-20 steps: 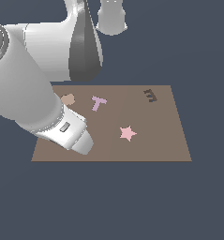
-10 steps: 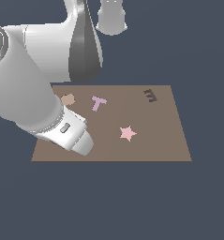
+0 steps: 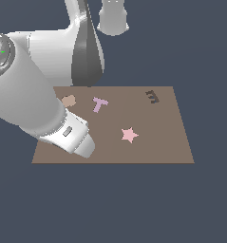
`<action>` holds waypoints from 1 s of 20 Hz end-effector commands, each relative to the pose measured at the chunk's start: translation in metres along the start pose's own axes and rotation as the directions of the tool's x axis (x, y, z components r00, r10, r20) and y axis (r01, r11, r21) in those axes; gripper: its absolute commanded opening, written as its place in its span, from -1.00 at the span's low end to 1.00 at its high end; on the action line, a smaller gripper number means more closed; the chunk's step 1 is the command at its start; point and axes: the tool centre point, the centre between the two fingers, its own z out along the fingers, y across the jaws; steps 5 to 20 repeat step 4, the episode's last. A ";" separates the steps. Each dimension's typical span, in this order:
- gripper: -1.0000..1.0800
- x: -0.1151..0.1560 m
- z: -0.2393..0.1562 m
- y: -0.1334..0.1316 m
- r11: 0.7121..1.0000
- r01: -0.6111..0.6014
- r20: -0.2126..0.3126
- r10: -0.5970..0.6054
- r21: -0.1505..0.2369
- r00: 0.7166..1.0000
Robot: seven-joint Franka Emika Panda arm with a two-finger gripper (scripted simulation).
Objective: Insert a designated object into the corresponding slot on a board.
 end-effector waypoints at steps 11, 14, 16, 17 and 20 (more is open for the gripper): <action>0.92 0.000 0.000 0.000 1.000 0.000 0.000 0.000 0.000 1.000; 0.92 0.000 0.000 0.000 1.000 0.000 0.000 0.000 0.000 1.000; 0.92 0.000 0.000 0.000 1.000 0.000 0.000 0.000 0.000 1.000; 0.92 0.000 0.000 0.000 1.000 0.000 0.000 0.000 0.000 1.000; 0.92 0.000 0.000 0.000 1.000 0.000 0.000 0.000 0.000 1.000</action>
